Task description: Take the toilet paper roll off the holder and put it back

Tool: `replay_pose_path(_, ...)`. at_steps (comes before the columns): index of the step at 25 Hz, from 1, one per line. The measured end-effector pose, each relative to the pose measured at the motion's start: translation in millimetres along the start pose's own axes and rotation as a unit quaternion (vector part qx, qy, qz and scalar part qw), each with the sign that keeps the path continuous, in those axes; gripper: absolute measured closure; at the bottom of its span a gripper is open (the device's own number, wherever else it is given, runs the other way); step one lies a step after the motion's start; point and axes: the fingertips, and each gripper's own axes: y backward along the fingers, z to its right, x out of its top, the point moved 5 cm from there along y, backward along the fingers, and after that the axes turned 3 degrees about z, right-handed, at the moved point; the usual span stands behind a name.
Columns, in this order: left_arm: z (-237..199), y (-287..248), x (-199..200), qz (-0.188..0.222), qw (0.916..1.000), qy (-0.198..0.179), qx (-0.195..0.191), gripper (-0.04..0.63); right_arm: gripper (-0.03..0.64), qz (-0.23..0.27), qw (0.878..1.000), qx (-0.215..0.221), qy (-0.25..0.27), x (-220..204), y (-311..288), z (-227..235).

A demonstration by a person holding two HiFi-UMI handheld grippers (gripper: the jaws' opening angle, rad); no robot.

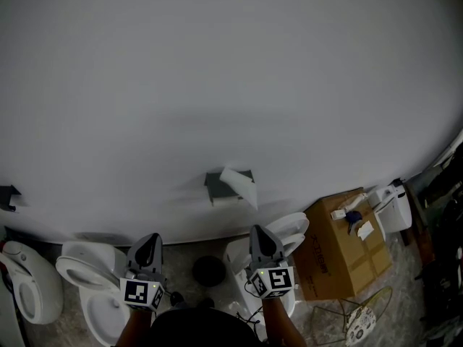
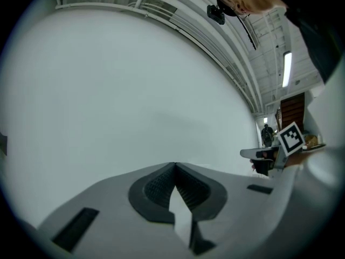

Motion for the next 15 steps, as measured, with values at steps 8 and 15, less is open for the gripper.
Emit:
replay_pose_path(8,3.6,2.2,3.5,0.002,1.0000,0.000,-0.006,0.592,0.615,0.033,0.999,-0.019,0.039,14.1,22.7,-18.0)
replay_pose_path(15,5.7,-1.0,3.1,0.000,0.9999,-0.004,-0.011,0.592,0.615,0.048,0.998,-0.040,0.028,19.2,29.0,-10.4)
